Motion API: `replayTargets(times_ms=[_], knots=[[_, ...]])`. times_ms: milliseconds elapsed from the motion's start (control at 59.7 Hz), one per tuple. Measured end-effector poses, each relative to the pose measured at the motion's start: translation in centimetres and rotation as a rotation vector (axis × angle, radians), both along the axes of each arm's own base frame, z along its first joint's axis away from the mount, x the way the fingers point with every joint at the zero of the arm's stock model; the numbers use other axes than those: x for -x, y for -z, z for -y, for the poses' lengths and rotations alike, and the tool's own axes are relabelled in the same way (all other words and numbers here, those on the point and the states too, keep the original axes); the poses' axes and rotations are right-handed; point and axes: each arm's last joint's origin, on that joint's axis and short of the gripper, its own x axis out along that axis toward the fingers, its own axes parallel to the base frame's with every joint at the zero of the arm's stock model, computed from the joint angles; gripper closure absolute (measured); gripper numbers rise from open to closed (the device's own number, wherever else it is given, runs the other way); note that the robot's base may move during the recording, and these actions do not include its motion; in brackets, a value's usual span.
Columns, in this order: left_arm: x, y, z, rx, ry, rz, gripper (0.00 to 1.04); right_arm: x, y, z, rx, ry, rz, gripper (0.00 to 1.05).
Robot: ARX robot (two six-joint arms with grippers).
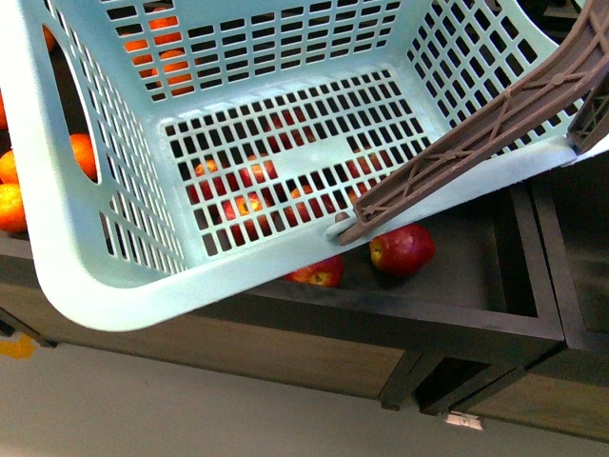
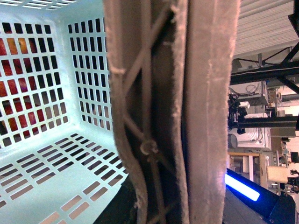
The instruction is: Pick mango and avocado into basket
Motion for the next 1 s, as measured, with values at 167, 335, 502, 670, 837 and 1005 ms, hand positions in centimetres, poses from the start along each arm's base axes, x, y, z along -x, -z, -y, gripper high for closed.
replayTargets(times_ms=[167, 335, 502, 670, 837, 1005], knots=[[0.0, 0.0, 0.0, 0.0, 0.0, 0.0, 0.89, -0.3, 0.5, 0.2, 0.005, -0.004, -0.004, 0.09], [0.0, 0.0, 0.0, 0.0, 0.0, 0.0, 0.89, -0.6, 0.4, 0.4, 0.012, -0.015, -0.004, 0.17], [0.0, 0.0, 0.0, 0.0, 0.0, 0.0, 0.89, -0.5, 0.5, 0.5, 0.008, -0.02, 0.006, 0.36], [0.0, 0.0, 0.0, 0.0, 0.0, 0.0, 0.89, 0.4, 0.1, 0.5, -0.002, -0.04, 0.044, 0.38], [0.0, 0.0, 0.0, 0.0, 0.0, 0.0, 0.89, 2.0, -1.9, 0.3, 0.002, -0.072, 0.108, 0.38], [0.0, 0.0, 0.0, 0.0, 0.0, 0.0, 0.89, 4.1, -6.2, 0.0, 0.058, -0.141, 0.2, 0.38]])
